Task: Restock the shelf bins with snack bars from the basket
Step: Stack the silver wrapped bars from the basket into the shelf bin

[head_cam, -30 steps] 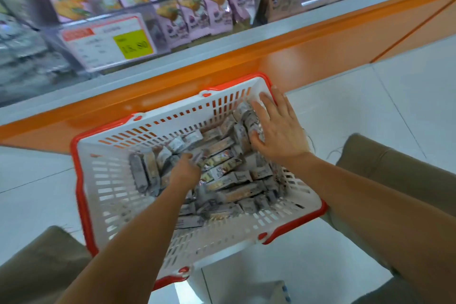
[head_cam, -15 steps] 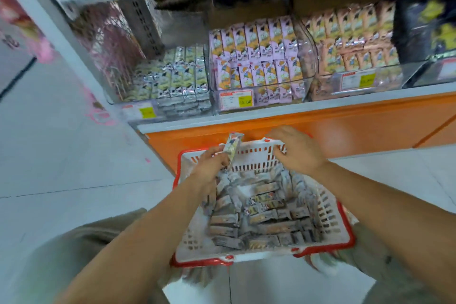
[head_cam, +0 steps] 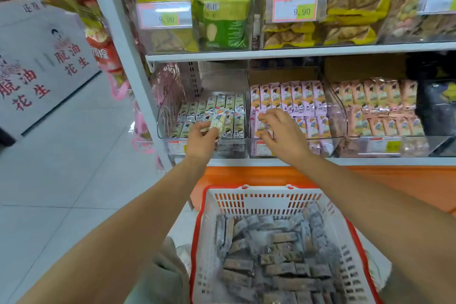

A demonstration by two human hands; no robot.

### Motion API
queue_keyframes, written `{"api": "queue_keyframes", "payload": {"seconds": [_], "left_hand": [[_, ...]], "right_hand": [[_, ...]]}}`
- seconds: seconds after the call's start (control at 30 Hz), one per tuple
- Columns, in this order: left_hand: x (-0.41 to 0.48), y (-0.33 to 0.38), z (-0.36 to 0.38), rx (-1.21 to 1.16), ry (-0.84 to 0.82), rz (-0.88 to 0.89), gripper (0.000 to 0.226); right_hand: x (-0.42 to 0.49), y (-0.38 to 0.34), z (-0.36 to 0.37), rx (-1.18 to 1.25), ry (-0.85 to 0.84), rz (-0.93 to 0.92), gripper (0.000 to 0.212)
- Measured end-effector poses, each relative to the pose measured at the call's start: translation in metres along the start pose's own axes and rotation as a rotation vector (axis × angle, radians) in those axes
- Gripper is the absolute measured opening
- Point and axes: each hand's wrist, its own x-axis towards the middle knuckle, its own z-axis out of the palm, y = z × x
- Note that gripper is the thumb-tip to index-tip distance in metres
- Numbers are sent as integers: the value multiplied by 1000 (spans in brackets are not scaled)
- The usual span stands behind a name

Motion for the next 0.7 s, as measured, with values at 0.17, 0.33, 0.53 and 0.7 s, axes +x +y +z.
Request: {"api": "queue_keyframes", "payload": {"seconds": [0.17,0.33,0.53,0.7], "left_hand": [[56,4,-15,114,115,29,39],[105,3,-19,207,137,-4,40],[158,-3,-14,302,103,-85,35],[173,-10,-7,335,49,-82,25]], "right_hand": [[34,6,19,-90,-148,92,50],[44,11,37,-134,-214,101,51],[41,16,41,-128,-196,93,52],[42,16,42,-141,-199,90,52]]}}
